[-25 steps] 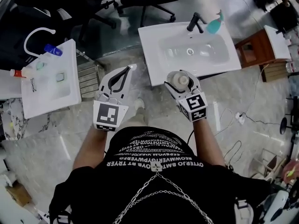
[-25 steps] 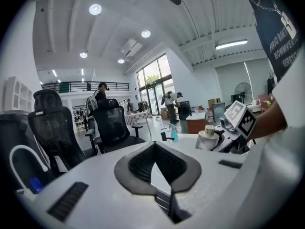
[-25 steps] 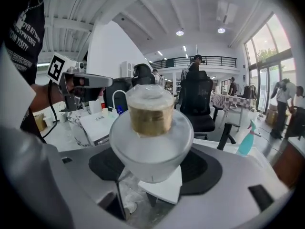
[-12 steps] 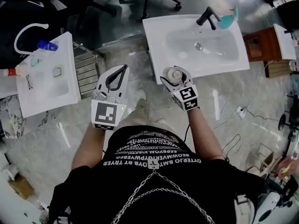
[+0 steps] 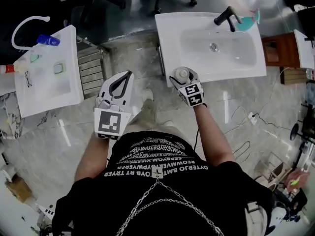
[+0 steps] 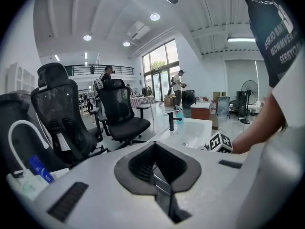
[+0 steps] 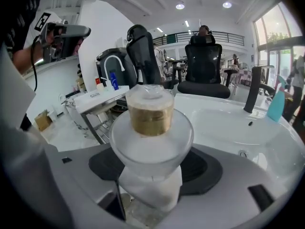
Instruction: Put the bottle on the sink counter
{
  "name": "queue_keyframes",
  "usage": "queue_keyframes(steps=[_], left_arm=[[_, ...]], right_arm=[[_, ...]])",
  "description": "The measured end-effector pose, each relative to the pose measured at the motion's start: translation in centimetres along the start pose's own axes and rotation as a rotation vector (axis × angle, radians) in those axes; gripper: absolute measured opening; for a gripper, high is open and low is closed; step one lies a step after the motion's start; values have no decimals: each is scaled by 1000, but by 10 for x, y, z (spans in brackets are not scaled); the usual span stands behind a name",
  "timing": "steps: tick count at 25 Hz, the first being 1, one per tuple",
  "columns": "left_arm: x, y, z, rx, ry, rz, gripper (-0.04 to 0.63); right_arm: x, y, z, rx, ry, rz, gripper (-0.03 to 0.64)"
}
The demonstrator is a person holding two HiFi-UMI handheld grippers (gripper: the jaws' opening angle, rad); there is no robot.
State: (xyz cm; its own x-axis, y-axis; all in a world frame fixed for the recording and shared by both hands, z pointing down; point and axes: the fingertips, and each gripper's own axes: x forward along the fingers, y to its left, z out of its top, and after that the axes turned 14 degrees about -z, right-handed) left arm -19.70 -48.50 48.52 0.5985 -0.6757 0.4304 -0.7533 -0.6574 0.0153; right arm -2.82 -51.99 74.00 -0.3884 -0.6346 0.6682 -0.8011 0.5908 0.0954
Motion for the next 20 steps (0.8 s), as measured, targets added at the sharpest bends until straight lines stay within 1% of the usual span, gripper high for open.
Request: queue_keyframes(steps=[5,10,11,16,18,20], left_arm=[[-13,6,-1,-9,-7,28,6],[-21,6,1,-5,-22,42,6],[-22,4,3,-1,-28,42,6],[-32,-14,13,33,-55,37,5],[-40,-21,18,38,-74,44,5],[-49,-30,25,28,-97,52,6]], right_arm=[[12,7,-14,-85,45,-34,328],[11,10,-11,-75,49,-39,334],[9,10,-11,-71,44,-37,352],[-22,0,-10,-34,15,-52,368],[-47,-9,-7,26,-14,-68,368],[-81,-22,4,96,-69,-88,368]])
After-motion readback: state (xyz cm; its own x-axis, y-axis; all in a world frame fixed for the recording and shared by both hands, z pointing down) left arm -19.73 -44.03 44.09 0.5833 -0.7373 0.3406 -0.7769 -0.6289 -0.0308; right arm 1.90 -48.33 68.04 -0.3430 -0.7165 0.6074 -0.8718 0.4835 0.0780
